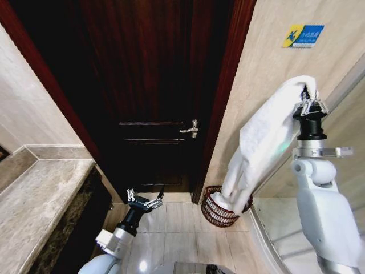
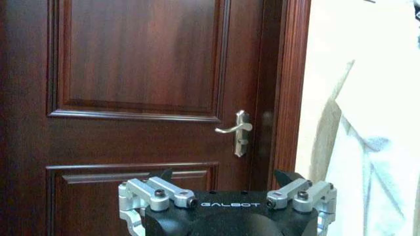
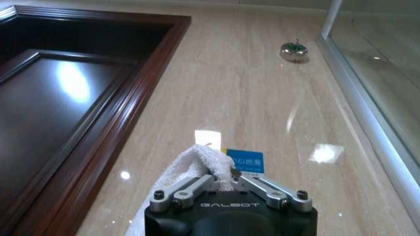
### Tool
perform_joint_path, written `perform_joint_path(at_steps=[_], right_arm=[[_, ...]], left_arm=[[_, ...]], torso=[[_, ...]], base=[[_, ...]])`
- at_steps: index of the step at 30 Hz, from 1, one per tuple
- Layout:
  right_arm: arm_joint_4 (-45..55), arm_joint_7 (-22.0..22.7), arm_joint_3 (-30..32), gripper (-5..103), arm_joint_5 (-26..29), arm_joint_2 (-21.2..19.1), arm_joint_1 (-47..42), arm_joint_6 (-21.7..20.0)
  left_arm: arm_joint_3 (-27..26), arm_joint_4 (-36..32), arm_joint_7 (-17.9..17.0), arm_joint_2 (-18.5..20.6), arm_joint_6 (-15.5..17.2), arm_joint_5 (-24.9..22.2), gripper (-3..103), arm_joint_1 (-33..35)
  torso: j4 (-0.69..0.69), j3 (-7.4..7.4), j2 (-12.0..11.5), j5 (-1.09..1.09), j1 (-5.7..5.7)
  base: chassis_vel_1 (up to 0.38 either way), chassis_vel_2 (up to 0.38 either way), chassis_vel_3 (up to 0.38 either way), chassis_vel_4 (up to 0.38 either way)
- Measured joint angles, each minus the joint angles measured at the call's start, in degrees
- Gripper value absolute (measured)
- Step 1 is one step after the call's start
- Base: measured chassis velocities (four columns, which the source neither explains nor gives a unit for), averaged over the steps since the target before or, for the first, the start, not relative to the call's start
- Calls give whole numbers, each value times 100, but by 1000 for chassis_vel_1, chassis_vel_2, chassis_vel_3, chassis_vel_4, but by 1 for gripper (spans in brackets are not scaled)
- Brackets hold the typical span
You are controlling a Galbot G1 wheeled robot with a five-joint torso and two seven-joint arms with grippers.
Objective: Discard the used towel into the hamper.
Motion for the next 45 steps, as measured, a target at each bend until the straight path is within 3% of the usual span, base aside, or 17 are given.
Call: perform_joint_path(at_steps=[21,45], right_arm=[[-337,-248,118,3,210,240,-779,254],[-1209,-449,-87,3,212,487,-889,586]], left_arm=[[0,0,0,0,0,0,100,0],[0,0,0,0,0,0,100,0]], torso=[[-1,0,1,1,0],[-1,0,1,1,0]], base=[[0,0,0,0],[0,0,0,0]])
